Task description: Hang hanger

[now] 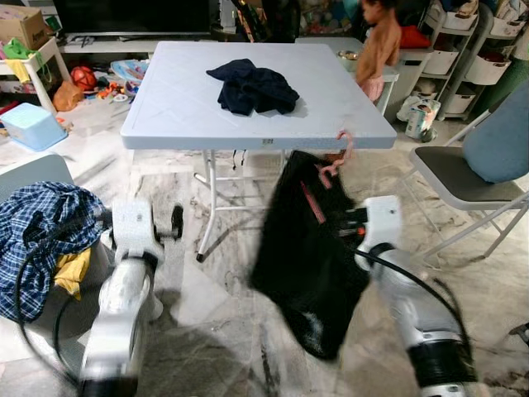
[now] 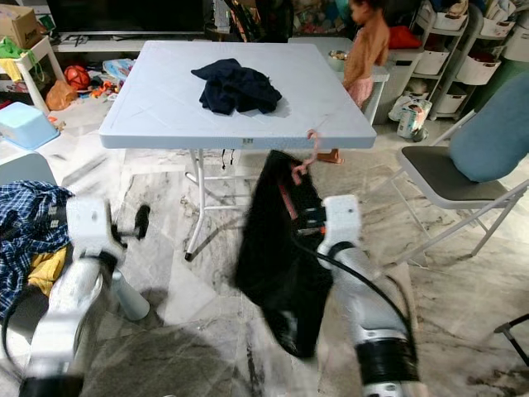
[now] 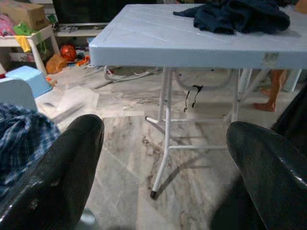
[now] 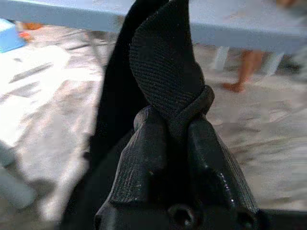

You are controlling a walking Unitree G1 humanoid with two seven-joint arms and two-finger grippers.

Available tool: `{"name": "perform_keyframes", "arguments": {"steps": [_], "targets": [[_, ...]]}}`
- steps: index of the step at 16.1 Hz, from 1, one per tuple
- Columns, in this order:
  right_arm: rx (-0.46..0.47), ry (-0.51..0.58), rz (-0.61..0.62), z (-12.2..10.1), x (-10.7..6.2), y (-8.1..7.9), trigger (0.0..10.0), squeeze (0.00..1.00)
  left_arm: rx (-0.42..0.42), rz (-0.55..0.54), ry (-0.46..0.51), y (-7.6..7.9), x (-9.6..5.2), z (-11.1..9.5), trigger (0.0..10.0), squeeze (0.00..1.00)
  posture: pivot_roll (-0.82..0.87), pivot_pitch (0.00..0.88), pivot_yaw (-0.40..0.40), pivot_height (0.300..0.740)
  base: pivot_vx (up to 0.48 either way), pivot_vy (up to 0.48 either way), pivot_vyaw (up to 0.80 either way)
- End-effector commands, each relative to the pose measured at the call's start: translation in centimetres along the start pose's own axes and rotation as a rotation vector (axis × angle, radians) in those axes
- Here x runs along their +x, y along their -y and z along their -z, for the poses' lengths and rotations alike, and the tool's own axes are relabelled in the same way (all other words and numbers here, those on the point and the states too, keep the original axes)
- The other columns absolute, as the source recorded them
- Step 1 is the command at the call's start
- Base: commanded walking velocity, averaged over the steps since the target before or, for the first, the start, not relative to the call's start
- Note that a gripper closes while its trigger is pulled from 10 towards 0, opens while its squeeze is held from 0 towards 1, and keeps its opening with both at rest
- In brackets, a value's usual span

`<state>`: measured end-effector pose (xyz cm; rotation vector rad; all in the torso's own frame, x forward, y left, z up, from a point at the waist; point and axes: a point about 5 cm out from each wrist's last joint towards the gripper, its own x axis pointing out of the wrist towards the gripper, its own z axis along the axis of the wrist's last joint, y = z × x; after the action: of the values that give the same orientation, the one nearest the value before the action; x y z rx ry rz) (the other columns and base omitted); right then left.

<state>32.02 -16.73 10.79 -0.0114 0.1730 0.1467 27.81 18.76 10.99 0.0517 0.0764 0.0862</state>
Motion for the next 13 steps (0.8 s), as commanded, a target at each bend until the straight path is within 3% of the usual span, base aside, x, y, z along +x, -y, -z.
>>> {"name": "perform_keyframes", "arguments": {"steps": [1,2,4,7,9,11,13], "targets": [[-0.001,0.142,0.043,-2.2,-0.5,0.9,10.0,0.00,0.009,0.021,0.027,0.2,-0.5,-0.3,10.0,0.00,-0.05,0.000,-0.068,0.740,0.000,0.000,0.00],[-0.032,0.170,0.095,-1.6,-1.4,1.9,10.0,0.00,0.017,0.026,0.036,0.3,-1.6,0.3,10.0,0.00,-0.05,0.000,-0.067,0.740,0.000,0.000,0.00],[0.059,0.140,0.082,-0.6,-1.7,1.7,10.0,0.00,0.040,0.045,0.059,0.4,-2.0,0.4,10.0,0.00,-0.04,0.000,-0.061,0.740,0.000,0.000,0.00],[0.092,0.154,0.083,-0.4,-1.8,0.8,10.0,0.00,0.070,0.079,0.093,0.7,-1.9,-0.3,10.0,0.00,-0.03,0.000,-0.052,0.740,0.000,0.000,0.00],[0.047,0.173,-0.093,-0.4,-2.3,-0.9,10.0,0.00,0.090,0.138,0.097,1.0,-1.6,-0.6,10.0,0.00,-0.03,0.000,-0.048,0.740,0.000,0.000,0.00],[-0.076,0.167,-0.350,-0.7,-3.2,-2.1,10.0,0.00,0.115,0.174,0.082,1.2,-1.2,-0.5,10.0,0.00,-0.04,0.000,-0.046,0.740,0.000,0.000,0.00],[-0.123,0.134,-0.476,-1.3,-3.6,-1.4,10.0,0.00,0.118,0.201,0.059,1.4,-0.9,-0.1,10.0,0.00,-0.05,0.000,-0.047,0.740,0.000,0.000,0.00]]}}
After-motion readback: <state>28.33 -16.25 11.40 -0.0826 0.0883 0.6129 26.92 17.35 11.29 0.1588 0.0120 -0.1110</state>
